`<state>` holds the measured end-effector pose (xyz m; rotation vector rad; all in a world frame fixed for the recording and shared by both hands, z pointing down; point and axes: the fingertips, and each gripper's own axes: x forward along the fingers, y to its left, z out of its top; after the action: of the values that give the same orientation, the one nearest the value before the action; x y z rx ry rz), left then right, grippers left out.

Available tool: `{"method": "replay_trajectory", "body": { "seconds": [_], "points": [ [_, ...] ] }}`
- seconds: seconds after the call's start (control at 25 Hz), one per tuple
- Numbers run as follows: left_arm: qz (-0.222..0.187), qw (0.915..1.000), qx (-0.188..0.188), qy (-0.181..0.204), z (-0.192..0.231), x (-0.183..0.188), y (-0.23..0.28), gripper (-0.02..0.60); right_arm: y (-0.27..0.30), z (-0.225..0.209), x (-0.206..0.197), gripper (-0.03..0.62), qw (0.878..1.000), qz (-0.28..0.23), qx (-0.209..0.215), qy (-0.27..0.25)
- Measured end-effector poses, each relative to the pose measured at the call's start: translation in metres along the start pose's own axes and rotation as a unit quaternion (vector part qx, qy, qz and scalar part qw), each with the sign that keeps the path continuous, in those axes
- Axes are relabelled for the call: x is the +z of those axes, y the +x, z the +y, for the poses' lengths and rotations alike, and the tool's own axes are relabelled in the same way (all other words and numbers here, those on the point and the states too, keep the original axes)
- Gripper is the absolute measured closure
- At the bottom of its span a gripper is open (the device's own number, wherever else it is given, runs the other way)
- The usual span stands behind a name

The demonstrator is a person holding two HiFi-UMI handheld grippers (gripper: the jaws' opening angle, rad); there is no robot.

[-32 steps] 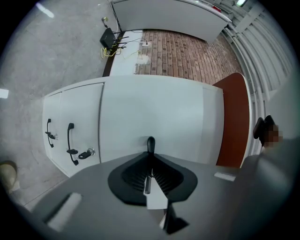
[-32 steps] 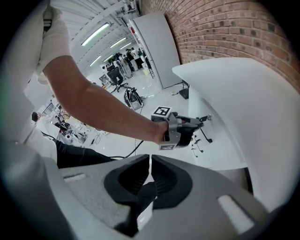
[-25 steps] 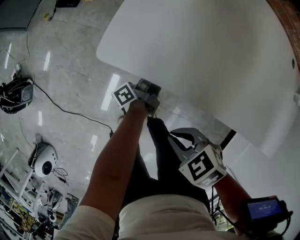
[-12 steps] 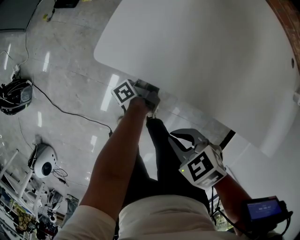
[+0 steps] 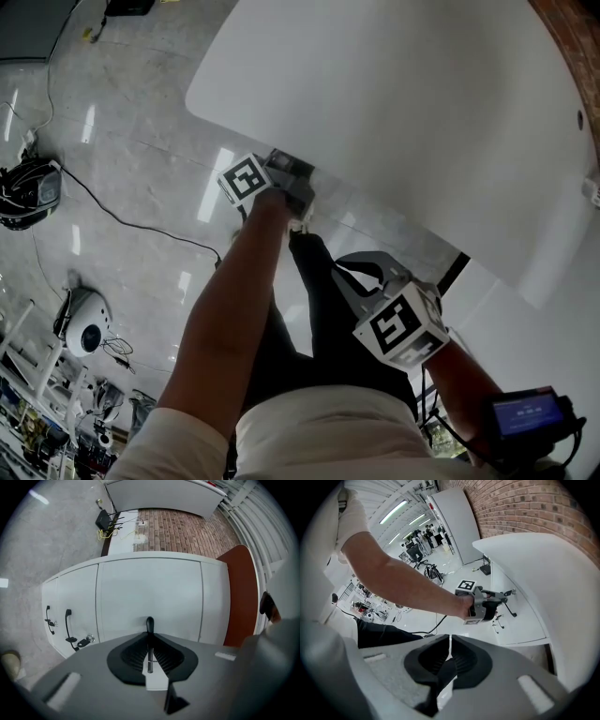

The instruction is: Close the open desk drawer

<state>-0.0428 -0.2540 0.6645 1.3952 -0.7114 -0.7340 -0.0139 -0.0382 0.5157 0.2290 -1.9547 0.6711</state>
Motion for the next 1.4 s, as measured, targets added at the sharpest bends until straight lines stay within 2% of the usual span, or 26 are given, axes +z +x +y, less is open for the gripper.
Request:
{"method": "replay_trajectory", "body": {
  "seconds": [0.12, 0.36, 0.48, 0.64, 0.8, 1.0, 1.24, 1.32, 1.4],
  "points": [
    [0.001, 0.9992, 0.029, 0.026, 0.008, -0.001, -0.009, 0.529, 0.0, -0.003, 0.001, 0.58, 1.0, -0.005, -0.006, -0.001],
    [0.005, 0.9979, 0.054, 0.035, 0.008, 0.001, -0.042, 0.525, 0.001, -0.005, 0.006, 0.58, 1.0, -0.005, -0.008, -0.008],
    [0.006, 0.9977, 0.054, 0.04, -0.002, 0.004, -0.058, 0.525, 0.001, -0.006, 0.008, 0.58, 1.0, -0.014, -0.012, -0.013],
    [0.0, 0.9989, 0.047, 0.009, -0.02, 0.007, -0.078, 0.525, 0.003, -0.01, 0.015, 0.58, 0.999, -0.022, -0.014, -0.018],
    [0.015, 0.9977, 0.058, 0.031, -0.034, 0.016, -0.096, 0.525, 0.004, -0.018, 0.029, 0.58, 0.999, -0.036, -0.016, -0.026],
    [0.056, 0.9935, 0.05, 0.085, -0.093, 0.008, -0.13, 0.526, -0.012, 0.004, 0.039, 0.58, 0.997, -0.056, -0.031, -0.033],
    [0.087, 0.9853, 0.022, 0.145, -0.179, 0.001, -0.166, 0.549, -0.033, 0.041, 0.059, 0.58, 0.995, -0.077, -0.047, -0.045],
    [0.096, 0.9794, 0.009, 0.178, -0.212, -0.004, -0.174, 0.558, -0.04, 0.052, 0.067, 0.58, 0.994, -0.084, -0.054, -0.052],
    [0.109, 0.9689, -0.015, 0.221, -0.252, -0.014, -0.183, 0.56, -0.05, 0.066, 0.073, 0.58, 0.992, -0.088, -0.064, -0.059]
  ]
}}
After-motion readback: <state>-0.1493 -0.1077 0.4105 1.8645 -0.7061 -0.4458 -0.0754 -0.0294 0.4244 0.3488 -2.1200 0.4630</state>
